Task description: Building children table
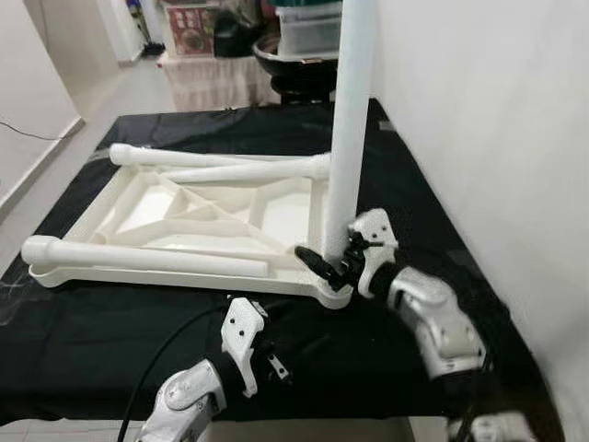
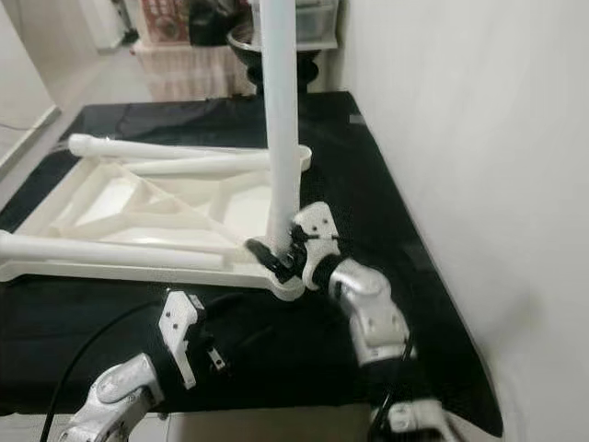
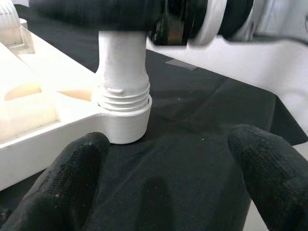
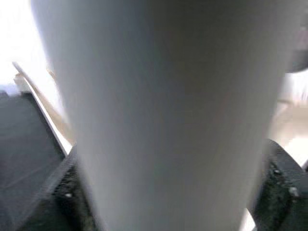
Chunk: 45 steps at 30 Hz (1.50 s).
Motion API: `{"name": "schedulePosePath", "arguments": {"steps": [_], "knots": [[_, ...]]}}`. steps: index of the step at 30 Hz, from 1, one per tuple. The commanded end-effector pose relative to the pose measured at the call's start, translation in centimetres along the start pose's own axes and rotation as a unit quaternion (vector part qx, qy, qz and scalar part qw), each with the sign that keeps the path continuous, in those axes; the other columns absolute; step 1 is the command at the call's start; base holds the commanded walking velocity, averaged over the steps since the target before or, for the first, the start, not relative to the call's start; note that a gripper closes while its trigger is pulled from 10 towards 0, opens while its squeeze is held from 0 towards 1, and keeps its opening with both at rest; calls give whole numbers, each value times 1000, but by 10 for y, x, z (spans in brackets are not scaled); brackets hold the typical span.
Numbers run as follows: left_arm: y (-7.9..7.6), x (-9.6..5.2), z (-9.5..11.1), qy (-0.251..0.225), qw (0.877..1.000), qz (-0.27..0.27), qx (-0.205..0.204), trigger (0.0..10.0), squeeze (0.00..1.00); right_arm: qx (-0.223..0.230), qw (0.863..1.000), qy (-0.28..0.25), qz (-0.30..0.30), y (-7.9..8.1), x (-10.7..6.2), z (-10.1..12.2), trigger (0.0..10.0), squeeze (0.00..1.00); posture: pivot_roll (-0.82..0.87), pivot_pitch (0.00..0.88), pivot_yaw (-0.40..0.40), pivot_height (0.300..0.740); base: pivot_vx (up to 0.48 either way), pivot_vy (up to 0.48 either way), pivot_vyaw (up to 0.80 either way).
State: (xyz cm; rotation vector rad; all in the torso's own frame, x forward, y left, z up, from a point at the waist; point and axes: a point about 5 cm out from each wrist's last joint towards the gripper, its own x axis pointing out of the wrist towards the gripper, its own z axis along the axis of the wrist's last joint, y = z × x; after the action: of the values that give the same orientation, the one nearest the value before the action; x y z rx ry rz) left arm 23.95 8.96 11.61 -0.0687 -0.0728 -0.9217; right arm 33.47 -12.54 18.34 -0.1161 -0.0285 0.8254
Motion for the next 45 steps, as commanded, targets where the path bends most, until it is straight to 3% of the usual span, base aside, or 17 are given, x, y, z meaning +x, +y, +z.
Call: {"name": "schedulePosePath", "arguments": {"steps": [1,5,13,14,15,23,28,29,30,31,32,33,34,38,43,44,45], "knots": [[0,-2,-5,10,1000,0,-4,10000,0,-4,996,14,84,6,2,-2,10000,0,-23,77,31,740,0,0,0],[-1,-2,-5,10,1000,0,-4,10000,0,-32,978,37,202,3,-2,3,10000,0,-9,82,27,740,0,0,0],[-2,-2,-5,9,1000,1,-3,10000,0,-37,961,76,264,-7,3,2,10000,0,5,89,21,740,0,0,0],[-3,-2,-5,9,1000,1,-4,10000,0,-35,960,77,267,-7,4,2,3922,0,10,90,20,740,0,0,0],[-3,-2,-5,10,1000,1,-4,10000,0,-32,959,75,272,-8,4,3,0,0,10,95,22,740,0,0,0],[-5,-3,-5,10,1000,-1,-7,10000,0,-24,958,68,279,-13,1,2,0,0,5,105,21,740,0,0,0],[-6,-4,-5,9,1000,-3,-9,10000,0,-32,968,70,239,-18,-9,-4,0,0,-2,112,21,740,0,0,0],[-6,-4,-4,9,1000,-3,-10,10000,0,-39,978,75,190,-21,-12,-9,0,0,-2,113,19,740,0,0,0],[-6,-5,-4,8,1000,-3,-9,10000,0,-29,993,78,85,-21,-12,-18,0,0,-3,123,7,740,0,0,0],[-6,-5,-4,8,1000,-3,-9,10000,0,-29,993,78,85,-21,-12,-18,0,0,-3,123,7,740,0,0,0],[-6,-6,-3,8,1000,-2,-9,10000,0,5,994,77,-81,-12,-16,-34,0,0,-10,131,10,740,0,0,0],[-5,-8,-2,7,1000,-2,-9,10000,0,32,975,85,-204,-7,-27,-43,0,0,-13,135,12,740,0,0,0],[-4,-9,-1,7,1000,-1,-9,10000,0,40,966,102,-235,13,-37,-54,0,0,-17,148,30,740,0,0,0],[-2,-9,-1,10,1000,-5,-10,10000,0,24,971,113,-210,39,-38,-59,0,0,-34,136,36,740,0,0,0],[-1,-7,-2,13,1000,-13,-9,10000,0,17,975,107,-192,37,-27,-57,0,0,-18,127,30,740,0,0,0],[-1,-6,-2,13,1000,-10,-9,10000,0,17,976,101,-192,33,-21,-55,7020,0,-19,129,32,740,0,0,0],[-1,-6,-2,13,1000,-10,-9,10000,0,17,976,101,-192,33,-21,-55,7020,0,-19,129,32,740,0,0,0]]}}
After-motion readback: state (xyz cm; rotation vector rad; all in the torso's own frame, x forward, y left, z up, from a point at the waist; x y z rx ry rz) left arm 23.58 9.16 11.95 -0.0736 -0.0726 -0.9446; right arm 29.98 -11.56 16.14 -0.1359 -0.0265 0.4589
